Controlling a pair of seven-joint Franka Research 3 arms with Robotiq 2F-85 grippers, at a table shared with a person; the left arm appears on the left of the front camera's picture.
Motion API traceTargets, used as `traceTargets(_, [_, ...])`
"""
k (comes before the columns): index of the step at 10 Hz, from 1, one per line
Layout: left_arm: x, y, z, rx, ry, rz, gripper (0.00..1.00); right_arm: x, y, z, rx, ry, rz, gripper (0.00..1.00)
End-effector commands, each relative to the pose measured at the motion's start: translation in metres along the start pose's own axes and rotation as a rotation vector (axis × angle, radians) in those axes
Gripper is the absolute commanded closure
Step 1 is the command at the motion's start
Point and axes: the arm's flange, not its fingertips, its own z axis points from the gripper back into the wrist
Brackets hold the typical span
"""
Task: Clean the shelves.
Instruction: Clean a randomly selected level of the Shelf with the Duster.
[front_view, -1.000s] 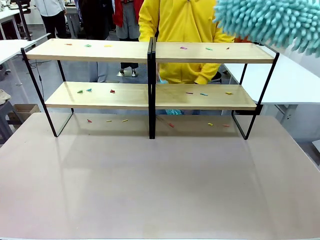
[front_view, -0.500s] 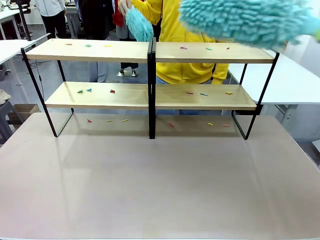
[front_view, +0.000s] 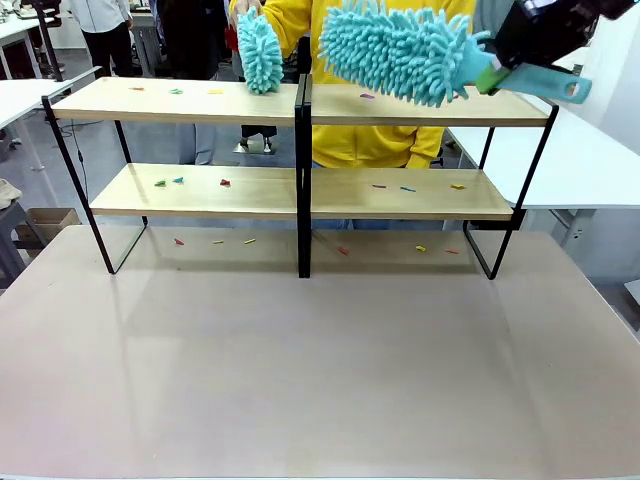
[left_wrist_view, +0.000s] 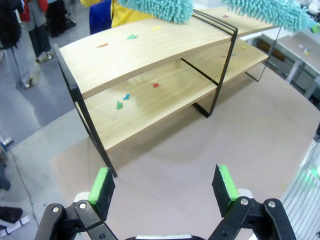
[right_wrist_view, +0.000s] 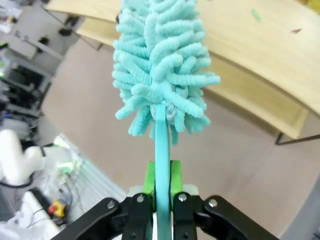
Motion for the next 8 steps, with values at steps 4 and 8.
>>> traceTargets(4, [0.0, 0.0, 0.0, -0.012, -0.008, -0.004, 0.0, -0.179, -0.108, 0.245, 0.286, -0.106, -0.141, 0.88])
traceTargets(8, [0.0, 0.0, 0.0, -0.012, -0.008, -0.004, 0.0, -0.203, -0.121, 0.247, 0.368, -0.128, -0.078, 0.88])
